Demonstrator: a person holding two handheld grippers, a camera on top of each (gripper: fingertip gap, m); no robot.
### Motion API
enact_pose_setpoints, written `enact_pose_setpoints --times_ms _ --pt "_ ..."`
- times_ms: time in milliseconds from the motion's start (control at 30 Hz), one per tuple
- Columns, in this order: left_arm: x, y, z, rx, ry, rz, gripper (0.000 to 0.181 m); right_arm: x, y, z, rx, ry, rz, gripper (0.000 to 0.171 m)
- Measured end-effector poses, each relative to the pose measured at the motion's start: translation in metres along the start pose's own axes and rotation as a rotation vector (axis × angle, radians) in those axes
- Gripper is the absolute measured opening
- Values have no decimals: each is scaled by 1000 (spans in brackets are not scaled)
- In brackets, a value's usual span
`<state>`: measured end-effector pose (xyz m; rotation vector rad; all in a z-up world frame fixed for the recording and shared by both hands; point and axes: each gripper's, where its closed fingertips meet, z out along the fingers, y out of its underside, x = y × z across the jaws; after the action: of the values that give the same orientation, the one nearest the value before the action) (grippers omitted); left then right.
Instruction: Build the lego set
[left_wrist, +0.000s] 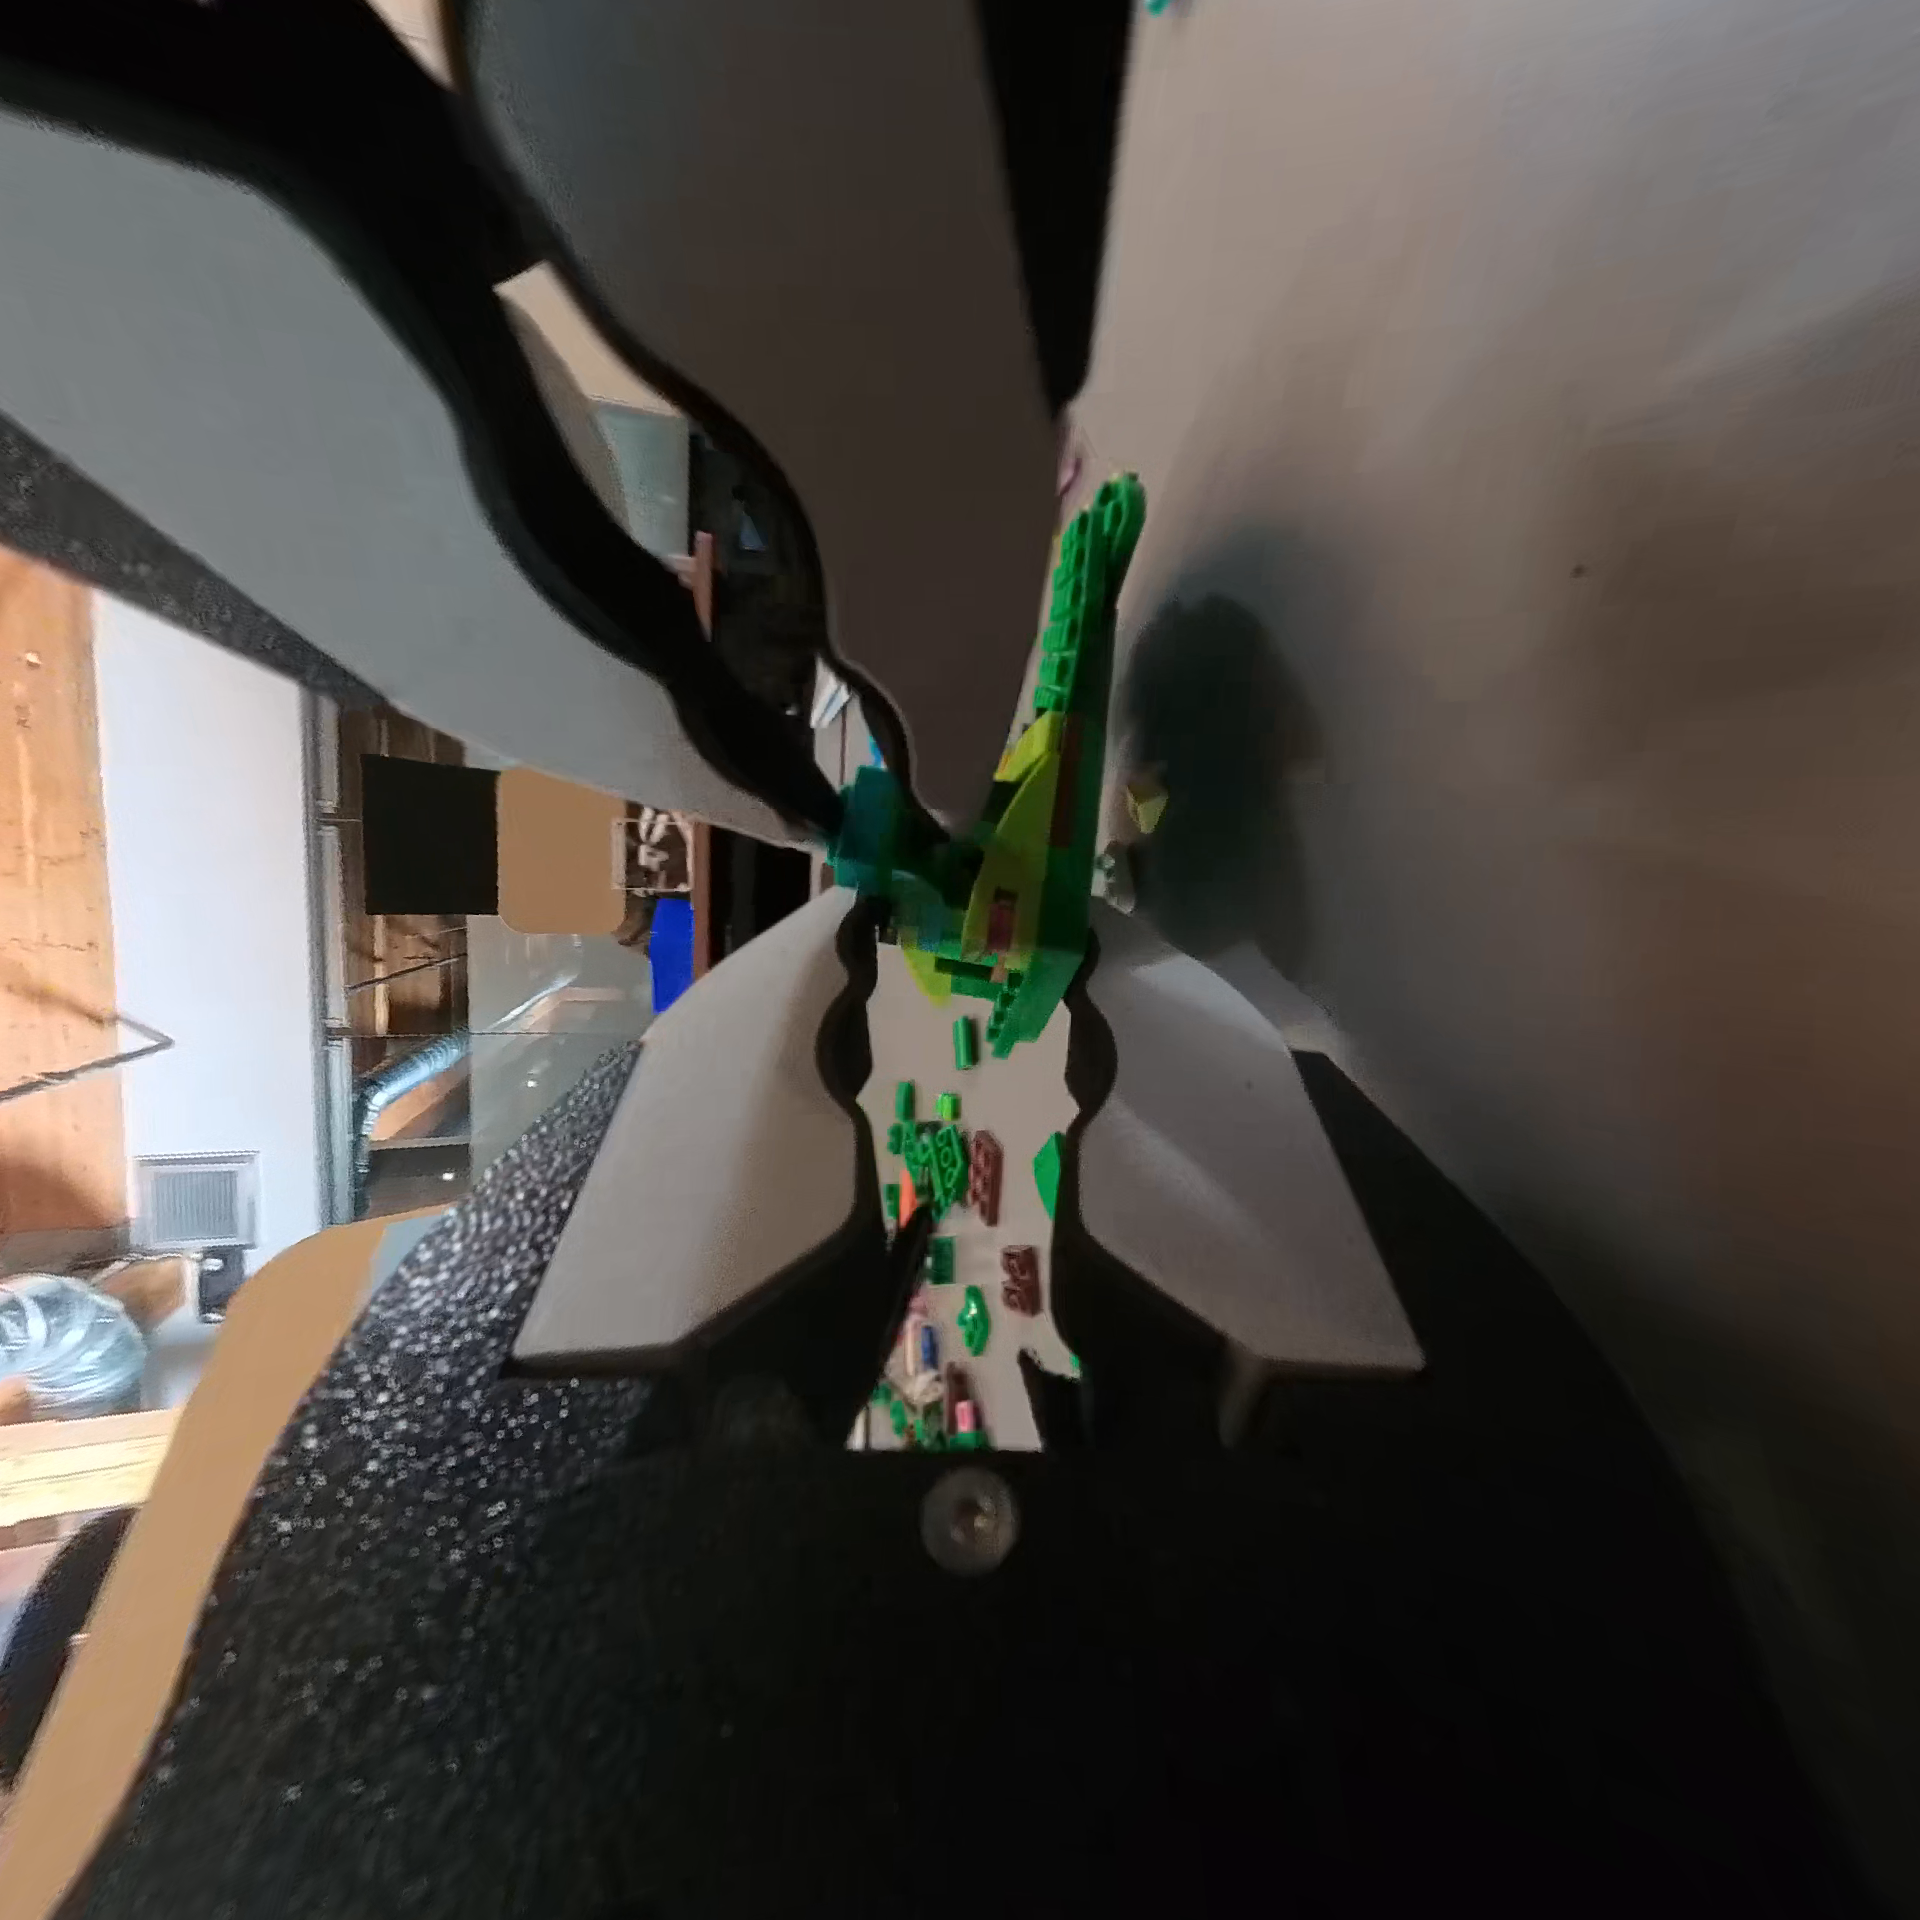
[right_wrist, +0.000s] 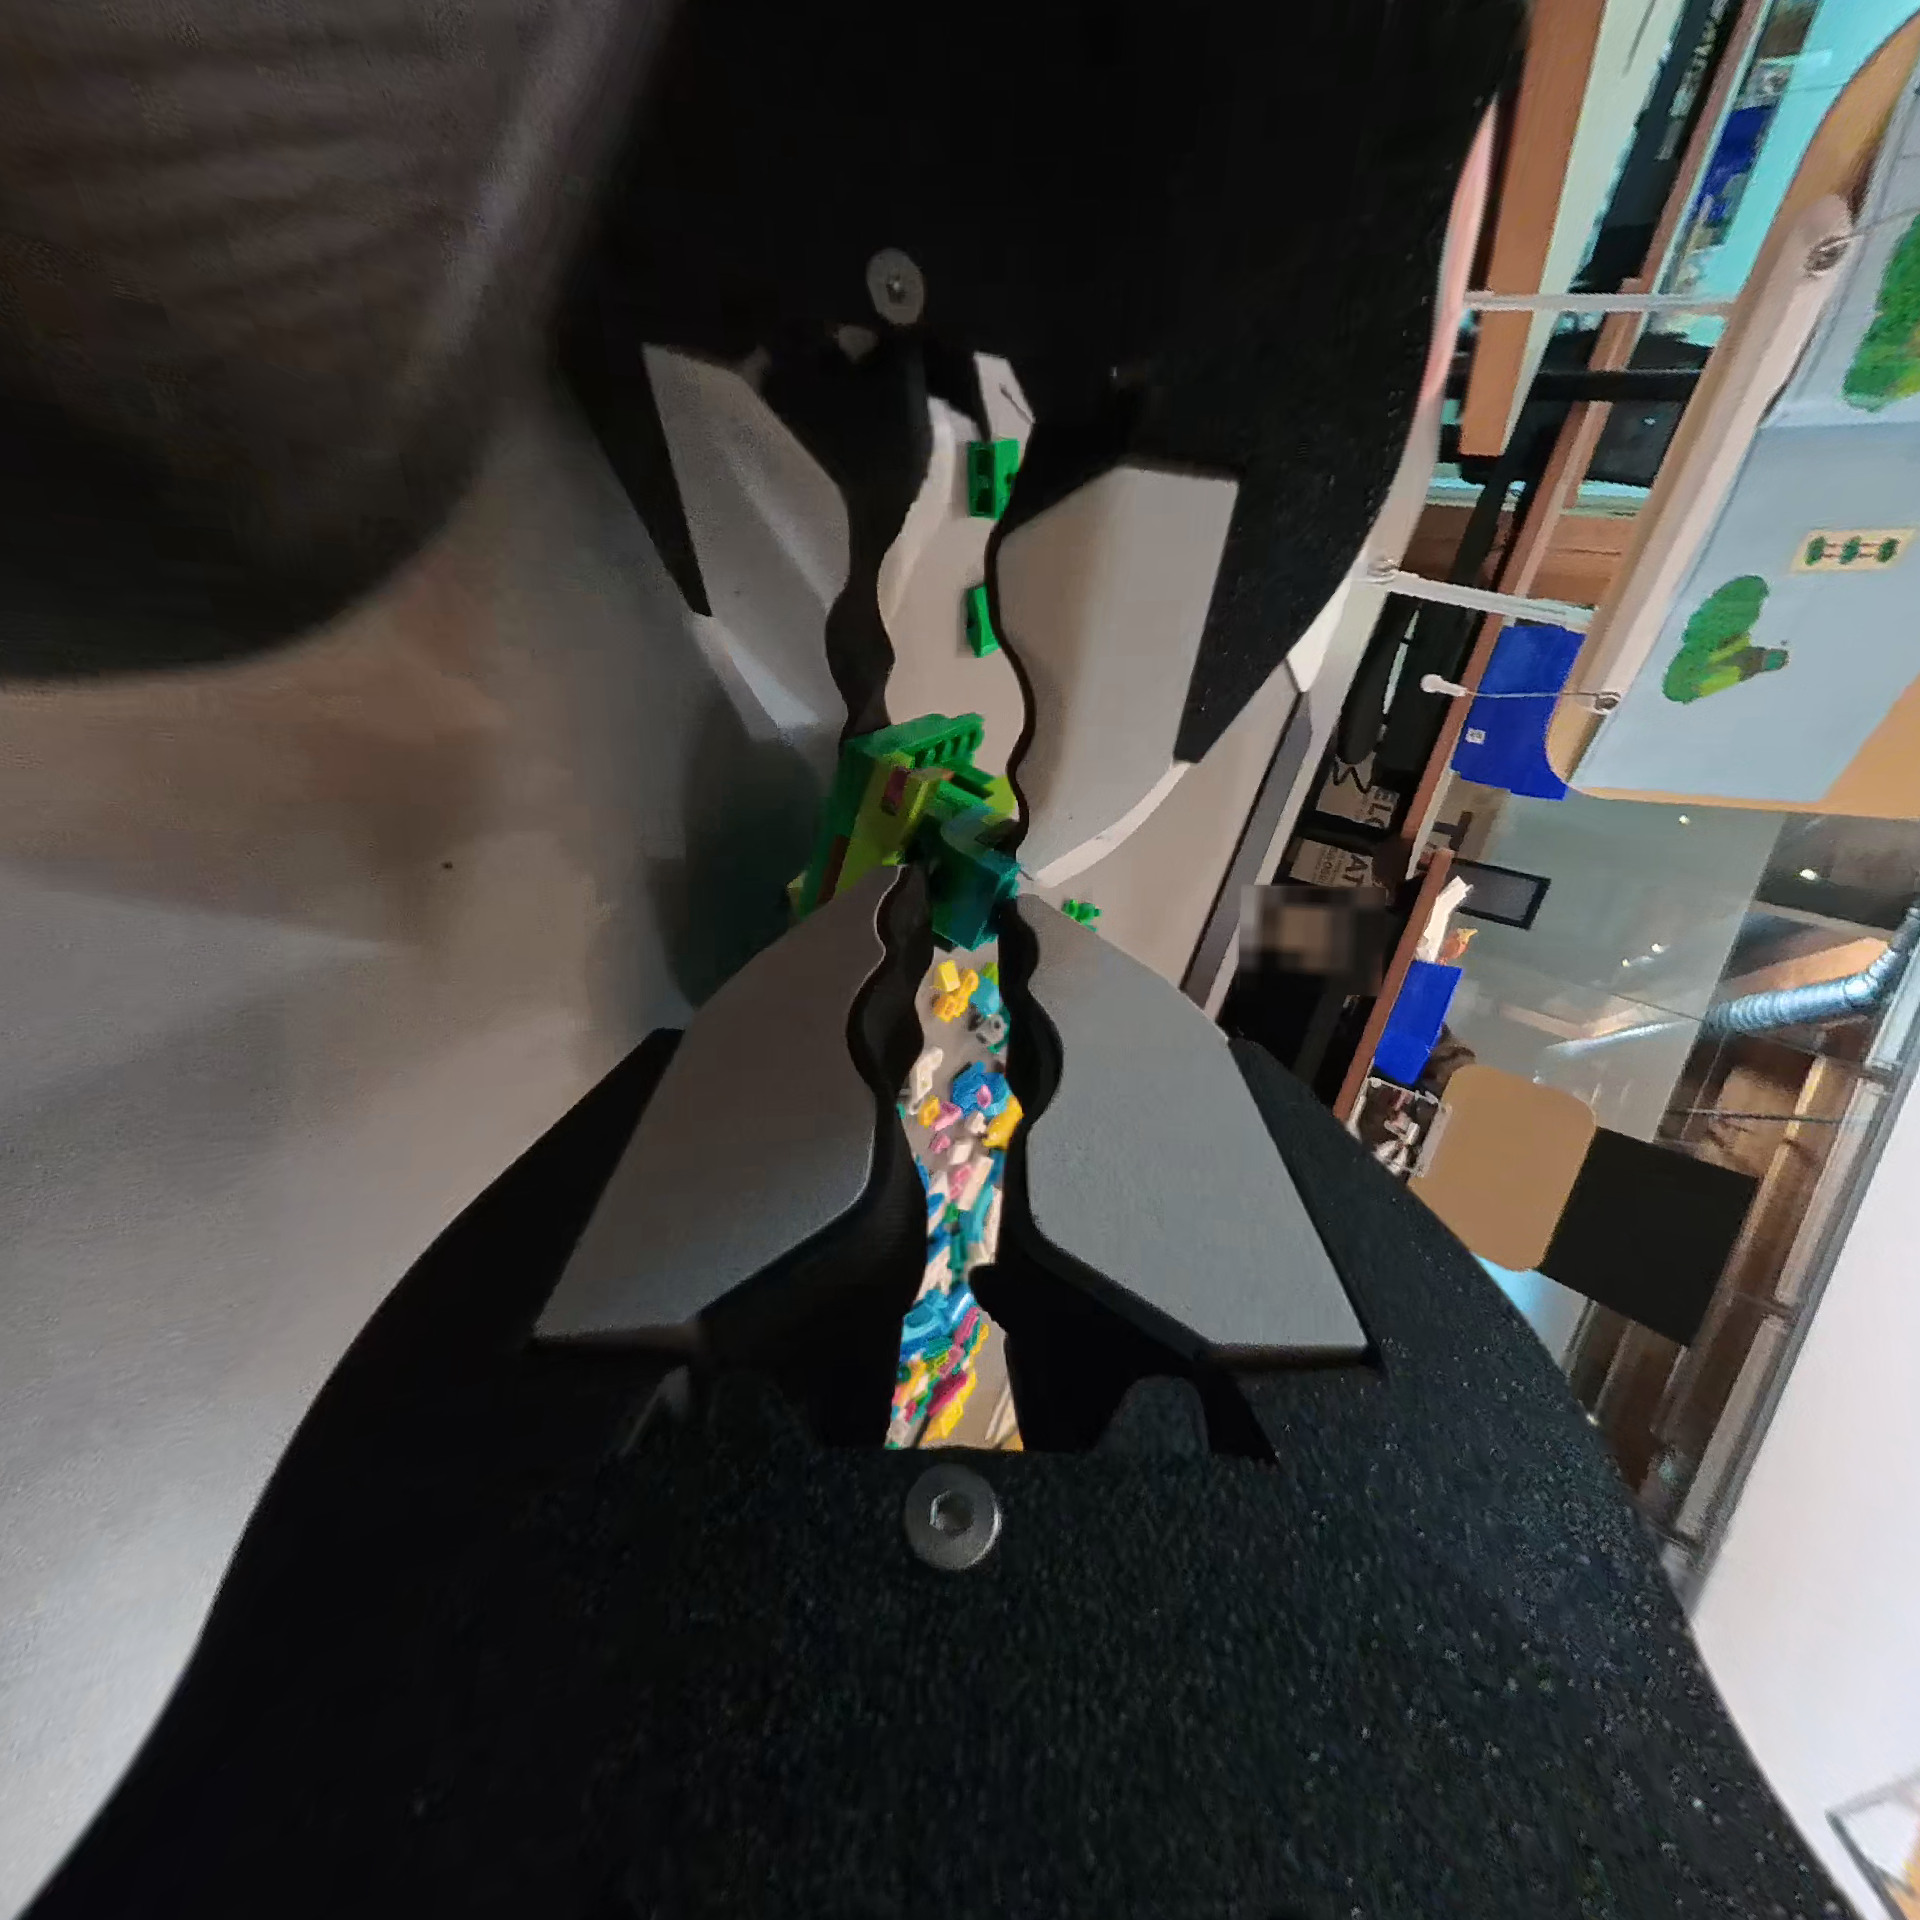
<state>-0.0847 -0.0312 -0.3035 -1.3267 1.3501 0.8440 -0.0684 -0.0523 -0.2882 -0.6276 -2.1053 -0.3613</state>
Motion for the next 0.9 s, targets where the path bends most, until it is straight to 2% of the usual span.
enact_pose_setpoints --times_ms 200,300,367,433,600,700,800,900 --pt "1 2 1 -16 -6 39 34 -1 1 2 -6 9 12 11" --pt "-1 0 1 11 -8 -4 34 4 -1 -2 68 40 146 14" --pt "-5 2 0 10 -15 -43 34 11 9 -7 93 48 273 34" --pt "-7 9 2 -5 -20 -51 34 26 25 -15 133 127 409 43" --pt "-13 17 3 8 -15 -150 34 70 79 -32 336 499 794 38" --pt "-20 26 4 -8 -43 -198 34 84 116 -32 389 703 956 38" --pt "-30 33 2 -14 -83 -244 34 88 135 -25 411 780 1023 38" --pt "-25 35 4 -12 -49 -283 34 85 139 -24 441 793 1059 37"
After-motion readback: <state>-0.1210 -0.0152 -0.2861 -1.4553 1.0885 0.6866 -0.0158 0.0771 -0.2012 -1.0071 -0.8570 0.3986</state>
